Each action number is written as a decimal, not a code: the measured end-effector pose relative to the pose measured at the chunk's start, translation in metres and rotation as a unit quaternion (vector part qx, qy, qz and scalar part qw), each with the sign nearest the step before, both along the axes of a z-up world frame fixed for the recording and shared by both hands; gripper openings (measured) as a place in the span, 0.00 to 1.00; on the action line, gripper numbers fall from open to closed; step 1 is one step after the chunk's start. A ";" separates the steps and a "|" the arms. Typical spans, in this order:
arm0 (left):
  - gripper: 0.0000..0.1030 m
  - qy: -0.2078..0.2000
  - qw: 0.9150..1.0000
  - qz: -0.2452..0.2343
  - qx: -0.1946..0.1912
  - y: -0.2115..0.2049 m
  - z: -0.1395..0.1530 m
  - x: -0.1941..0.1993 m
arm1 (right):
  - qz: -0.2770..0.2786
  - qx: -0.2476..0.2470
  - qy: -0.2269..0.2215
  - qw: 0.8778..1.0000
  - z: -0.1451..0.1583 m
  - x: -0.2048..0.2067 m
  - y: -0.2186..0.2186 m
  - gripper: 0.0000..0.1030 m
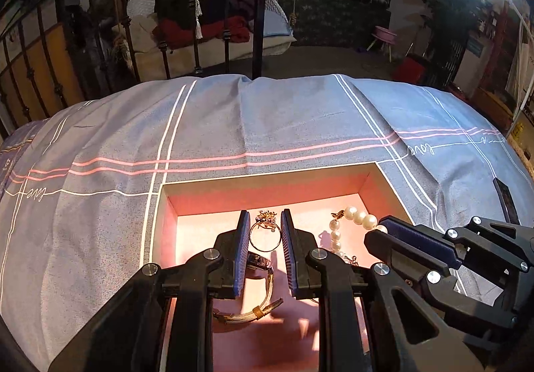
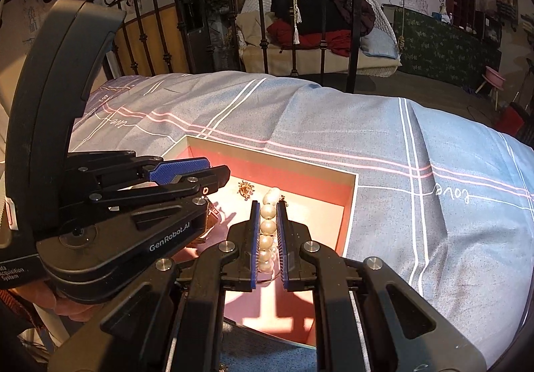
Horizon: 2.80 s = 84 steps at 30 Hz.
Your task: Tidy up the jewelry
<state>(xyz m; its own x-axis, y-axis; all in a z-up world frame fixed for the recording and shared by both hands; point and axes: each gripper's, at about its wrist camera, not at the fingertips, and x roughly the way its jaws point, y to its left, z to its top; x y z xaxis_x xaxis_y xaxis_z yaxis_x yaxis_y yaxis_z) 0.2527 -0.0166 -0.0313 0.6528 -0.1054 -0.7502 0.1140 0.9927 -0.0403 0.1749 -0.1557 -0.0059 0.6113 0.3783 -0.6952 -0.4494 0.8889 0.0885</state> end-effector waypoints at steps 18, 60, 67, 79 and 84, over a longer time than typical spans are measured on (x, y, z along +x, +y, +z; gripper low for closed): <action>0.18 0.007 1.000 0.008 0.020 0.002 -0.010 0.002 | 0.005 -0.028 0.024 0.999 -0.018 -0.004 0.004 0.10; 0.64 0.029 0.999 -0.020 0.010 -0.029 -0.042 -0.131 | -0.064 -0.022 0.006 0.998 -0.044 -0.137 -0.077 0.59; 0.64 0.023 1.000 0.016 0.013 0.001 -0.044 -0.135 | -0.020 -0.027 0.020 0.999 -0.043 -0.129 -0.053 0.59; 0.63 0.015 1.000 0.017 -0.012 0.014 -0.041 -0.139 | 0.038 -0.031 0.041 0.998 -0.048 -0.110 -0.015 0.14; 0.65 0.021 1.000 -0.007 -0.002 0.000 -0.041 -0.134 | 0.021 -0.010 0.037 0.999 -0.049 -0.119 -0.026 0.14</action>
<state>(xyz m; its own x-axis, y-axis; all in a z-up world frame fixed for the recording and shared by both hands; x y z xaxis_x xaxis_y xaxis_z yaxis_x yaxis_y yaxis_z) 0.1186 -0.0164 -0.0726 0.6186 -0.1177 -0.7768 0.1257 0.9908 -0.0501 0.0562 -0.1816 -0.0550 0.5409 0.3881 -0.7462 -0.4800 0.8710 0.1050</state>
